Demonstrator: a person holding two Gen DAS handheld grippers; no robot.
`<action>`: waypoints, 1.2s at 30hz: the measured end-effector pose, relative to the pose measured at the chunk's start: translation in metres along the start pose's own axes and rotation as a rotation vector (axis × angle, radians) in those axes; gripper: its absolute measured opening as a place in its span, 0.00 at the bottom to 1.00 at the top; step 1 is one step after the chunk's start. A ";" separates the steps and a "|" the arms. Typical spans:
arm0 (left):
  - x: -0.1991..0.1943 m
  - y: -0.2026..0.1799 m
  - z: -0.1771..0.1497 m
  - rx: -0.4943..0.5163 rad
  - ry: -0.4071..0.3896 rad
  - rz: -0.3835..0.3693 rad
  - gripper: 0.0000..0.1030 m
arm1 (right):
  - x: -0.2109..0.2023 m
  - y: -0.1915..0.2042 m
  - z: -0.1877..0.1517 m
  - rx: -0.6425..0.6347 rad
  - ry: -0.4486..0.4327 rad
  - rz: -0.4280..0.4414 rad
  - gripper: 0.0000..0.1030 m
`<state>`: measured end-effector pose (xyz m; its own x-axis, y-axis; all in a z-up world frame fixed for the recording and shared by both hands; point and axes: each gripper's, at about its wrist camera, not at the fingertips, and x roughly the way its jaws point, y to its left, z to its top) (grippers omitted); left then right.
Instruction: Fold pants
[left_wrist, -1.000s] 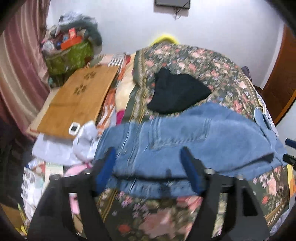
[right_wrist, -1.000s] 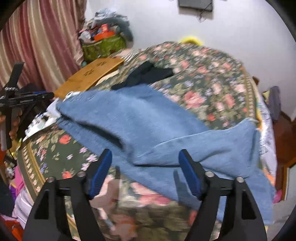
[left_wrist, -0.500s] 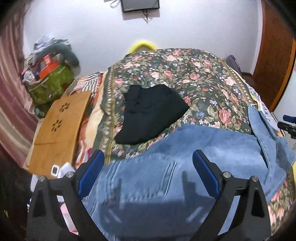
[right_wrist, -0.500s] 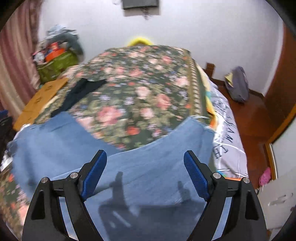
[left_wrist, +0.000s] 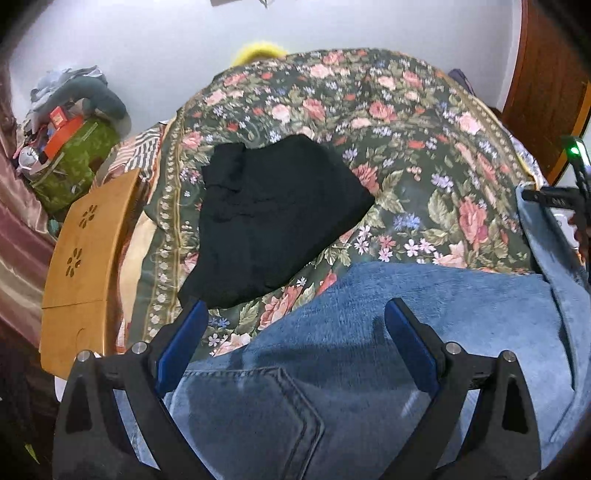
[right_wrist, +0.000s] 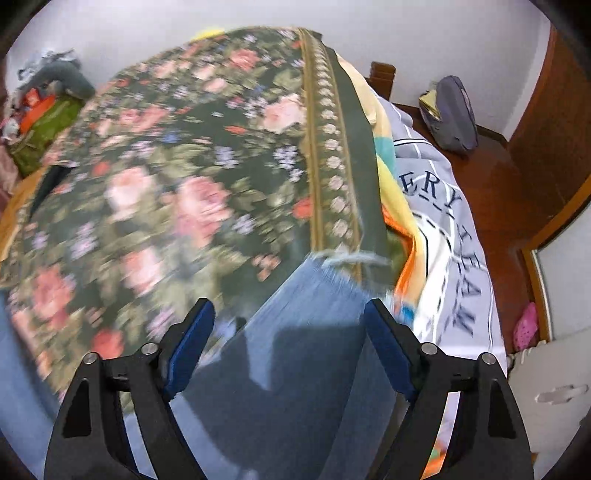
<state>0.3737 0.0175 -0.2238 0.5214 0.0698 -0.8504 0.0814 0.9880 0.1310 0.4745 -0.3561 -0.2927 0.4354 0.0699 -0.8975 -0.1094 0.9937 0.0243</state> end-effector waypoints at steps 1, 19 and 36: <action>0.004 -0.001 0.000 0.005 0.008 0.000 0.94 | 0.012 -0.001 0.003 -0.008 0.028 -0.021 0.68; -0.017 -0.058 -0.008 0.122 0.049 -0.029 0.94 | -0.043 -0.045 -0.023 0.135 -0.067 0.016 0.06; -0.052 -0.199 -0.046 0.280 0.128 -0.179 0.94 | -0.260 -0.156 -0.071 0.148 -0.403 0.035 0.06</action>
<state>0.2917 -0.1763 -0.2291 0.3686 -0.0673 -0.9271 0.4007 0.9115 0.0931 0.3150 -0.5354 -0.0946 0.7515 0.1028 -0.6516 -0.0134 0.9900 0.1406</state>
